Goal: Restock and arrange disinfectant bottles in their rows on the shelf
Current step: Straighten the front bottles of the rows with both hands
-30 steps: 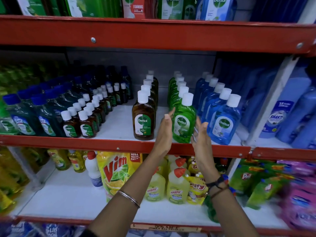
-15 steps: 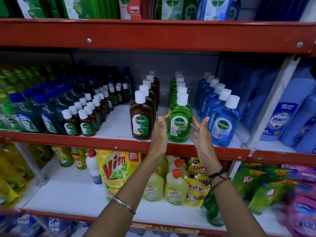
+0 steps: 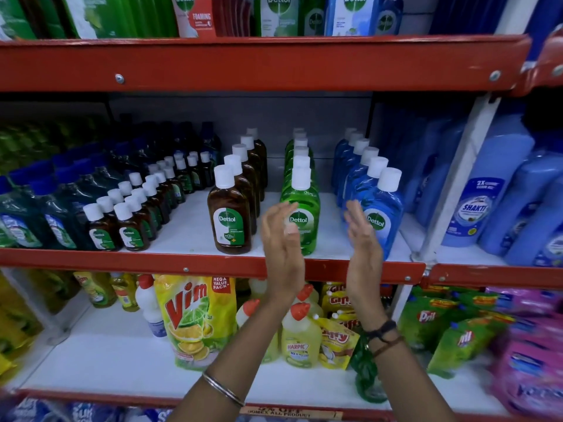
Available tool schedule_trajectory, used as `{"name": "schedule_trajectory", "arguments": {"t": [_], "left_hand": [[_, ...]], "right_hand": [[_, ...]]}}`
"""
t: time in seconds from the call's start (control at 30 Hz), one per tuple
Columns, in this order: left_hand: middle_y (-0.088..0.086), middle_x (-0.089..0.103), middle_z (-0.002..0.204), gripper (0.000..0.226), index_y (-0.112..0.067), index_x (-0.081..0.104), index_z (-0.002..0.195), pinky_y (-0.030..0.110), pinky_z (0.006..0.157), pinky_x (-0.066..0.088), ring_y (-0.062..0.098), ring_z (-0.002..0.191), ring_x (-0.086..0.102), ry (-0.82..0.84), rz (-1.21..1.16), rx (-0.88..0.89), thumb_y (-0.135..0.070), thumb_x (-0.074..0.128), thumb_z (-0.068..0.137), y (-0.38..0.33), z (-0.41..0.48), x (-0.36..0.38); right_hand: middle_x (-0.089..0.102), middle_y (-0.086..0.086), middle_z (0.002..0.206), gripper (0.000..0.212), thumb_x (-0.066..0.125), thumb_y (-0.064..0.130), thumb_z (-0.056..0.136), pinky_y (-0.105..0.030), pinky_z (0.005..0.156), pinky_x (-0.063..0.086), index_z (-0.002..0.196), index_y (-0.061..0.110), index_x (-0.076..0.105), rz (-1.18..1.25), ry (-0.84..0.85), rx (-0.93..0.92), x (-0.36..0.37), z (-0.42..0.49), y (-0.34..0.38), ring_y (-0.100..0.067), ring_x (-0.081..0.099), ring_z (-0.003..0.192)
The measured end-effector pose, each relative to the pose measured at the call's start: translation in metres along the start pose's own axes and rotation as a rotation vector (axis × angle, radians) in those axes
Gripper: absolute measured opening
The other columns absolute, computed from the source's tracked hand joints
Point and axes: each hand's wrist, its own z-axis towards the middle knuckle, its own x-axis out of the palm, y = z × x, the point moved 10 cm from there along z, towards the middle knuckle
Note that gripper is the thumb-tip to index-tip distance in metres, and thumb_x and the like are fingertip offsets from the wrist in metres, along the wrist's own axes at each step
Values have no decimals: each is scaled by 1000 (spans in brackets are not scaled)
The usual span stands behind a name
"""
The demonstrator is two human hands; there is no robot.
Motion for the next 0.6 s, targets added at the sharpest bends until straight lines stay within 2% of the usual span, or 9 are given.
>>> {"name": "schedule_trajectory", "arguments": {"t": [0.07, 0.17, 0.23, 0.33, 0.4, 0.47, 0.6], "left_hand": [[-4, 52, 124, 54, -24, 54, 124, 27, 105, 41, 10, 122, 50, 131, -40, 14, -61, 25, 99, -8, -7, 33], [-18, 46, 130, 66, -43, 46, 129, 40, 111, 39, 2, 128, 45, 349, -79, -185, -85, 18, 85, 12, -18, 84], [-23, 42, 136, 73, -52, 40, 131, 44, 116, 35, -5, 131, 40, 392, -92, -316, -94, 18, 76, 29, -21, 105], [-5, 42, 150, 94, -49, 37, 134, 41, 116, 31, 10, 138, 41, 439, -123, -460, -104, 19, 60, 38, -16, 124], [-1, 38, 155, 98, -52, 35, 134, 43, 117, 30, 16, 141, 38, 500, -134, -484, -107, 20, 54, 39, -16, 135], [-1, 37, 155, 93, -56, 36, 132, 48, 119, 29, 17, 142, 37, 520, -130, -471, -106, 20, 55, 42, -18, 138], [-1, 41, 152, 75, -67, 41, 121, 53, 119, 30, 18, 140, 40, 475, -135, -456, -104, 17, 60, 48, -19, 129]], "right_hand": [[41, 1, 150, 75, 29, 68, 89, -14, 107, 33, 142, 15, 40, -24, -177, -123, -32, -9, 12, -4, 37, 137], [33, 4, 153, 77, 26, 70, 87, -6, 100, 34, 146, 21, 32, -47, -289, -96, -62, -7, 6, 6, 33, 136], [26, 12, 155, 77, 23, 76, 84, -10, 103, 36, 147, 33, 26, -52, -280, 7, -69, -1, -8, 4, 30, 137], [33, 12, 152, 62, 22, 65, 90, -24, 109, 37, 145, 37, 28, -10, -204, 98, -71, 10, -24, 0, 37, 135], [39, 15, 147, 55, 23, 61, 92, -19, 104, 39, 142, 39, 32, 3, -167, 133, -72, 14, -27, 5, 42, 129], [42, 14, 146, 53, 23, 55, 94, -13, 99, 41, 141, 36, 37, 33, -148, 164, -79, 19, -31, 7, 44, 126], [51, 13, 136, 53, 22, 53, 95, -24, 105, 38, 139, 31, 43, 97, -79, 247, -87, 33, -36, 2, 48, 120]]}}
